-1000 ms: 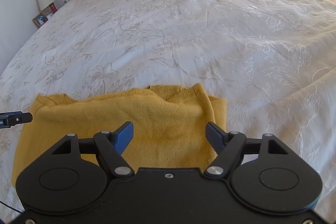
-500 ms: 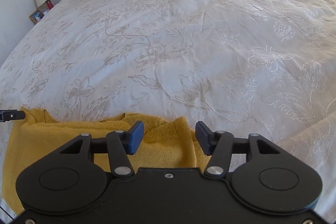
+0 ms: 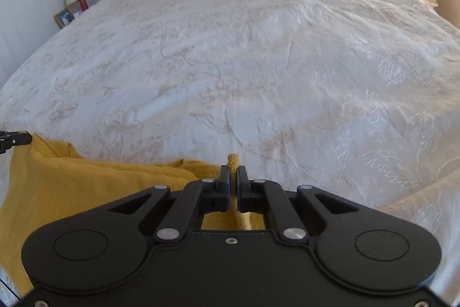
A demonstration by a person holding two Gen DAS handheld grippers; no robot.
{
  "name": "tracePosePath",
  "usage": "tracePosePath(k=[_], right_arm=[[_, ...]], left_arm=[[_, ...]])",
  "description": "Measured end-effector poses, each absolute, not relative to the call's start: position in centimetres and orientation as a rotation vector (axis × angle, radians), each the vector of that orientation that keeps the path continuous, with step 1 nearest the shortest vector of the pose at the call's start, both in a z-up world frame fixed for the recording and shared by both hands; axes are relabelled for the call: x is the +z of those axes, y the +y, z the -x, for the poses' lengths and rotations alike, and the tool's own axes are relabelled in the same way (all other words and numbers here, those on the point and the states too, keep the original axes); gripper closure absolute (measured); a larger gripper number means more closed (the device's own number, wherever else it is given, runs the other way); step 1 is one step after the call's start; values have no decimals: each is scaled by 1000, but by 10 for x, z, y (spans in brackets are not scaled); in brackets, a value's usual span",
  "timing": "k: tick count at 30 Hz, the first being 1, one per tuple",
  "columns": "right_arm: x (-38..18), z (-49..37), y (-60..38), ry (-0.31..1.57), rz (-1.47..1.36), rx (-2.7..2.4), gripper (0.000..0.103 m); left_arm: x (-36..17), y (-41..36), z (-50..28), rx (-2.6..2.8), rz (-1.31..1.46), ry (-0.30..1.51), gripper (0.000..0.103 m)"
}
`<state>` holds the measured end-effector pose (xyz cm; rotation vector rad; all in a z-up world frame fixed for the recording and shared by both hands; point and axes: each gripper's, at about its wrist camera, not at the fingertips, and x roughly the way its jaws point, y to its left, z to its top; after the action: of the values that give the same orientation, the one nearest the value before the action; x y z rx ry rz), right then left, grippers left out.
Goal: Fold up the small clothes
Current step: 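Slide both grippers to the folded edge and grasp it, then fold the grasped edge over the sweater and open both grippers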
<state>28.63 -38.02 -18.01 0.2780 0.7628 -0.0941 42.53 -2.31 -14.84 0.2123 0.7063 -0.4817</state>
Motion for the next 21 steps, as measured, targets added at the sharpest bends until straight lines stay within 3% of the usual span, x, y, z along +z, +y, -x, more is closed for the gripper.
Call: tracePosePath(k=[5,8,9,10,11,12,13,14,17,18,21], right_arm=[[-197,-295,-392,820,-276,-151,92],[-217,-308,-401,886,-308,-200,84],[-220,-310,-401,897,-311,-214,83],[-221,-310,-402,902,-320,-220,83],[-220,-309,-401,897,-325,-223,72],[-216,-307,-400,889,-322,-232,51],[-212,-303,-398,879,-326,-231,41],[-209,-299,-396,868,-339,-220,25],[-197,-288,-384,883,-346,-204,18],[-195,-285,-377,900,-337,-206,8],[-188,-276,-351,918,-334,-163,1]], left_arm=[[-154,-17,-431,-430,-213,734,96],[-172,-20,-453,-396,-201,826,94],[-176,-21,-460,-375,-197,865,81],[-180,-21,-465,-360,-189,898,59],[-181,-19,-468,-353,-173,919,50],[-180,-17,-469,-348,-154,929,37],[-178,-15,-467,-340,-140,929,27],[-174,-14,-464,-331,-133,927,22],[-163,-14,-448,-334,-107,954,14],[-160,-15,-440,-341,-99,966,9],[-152,-26,-416,-362,-95,993,7]])
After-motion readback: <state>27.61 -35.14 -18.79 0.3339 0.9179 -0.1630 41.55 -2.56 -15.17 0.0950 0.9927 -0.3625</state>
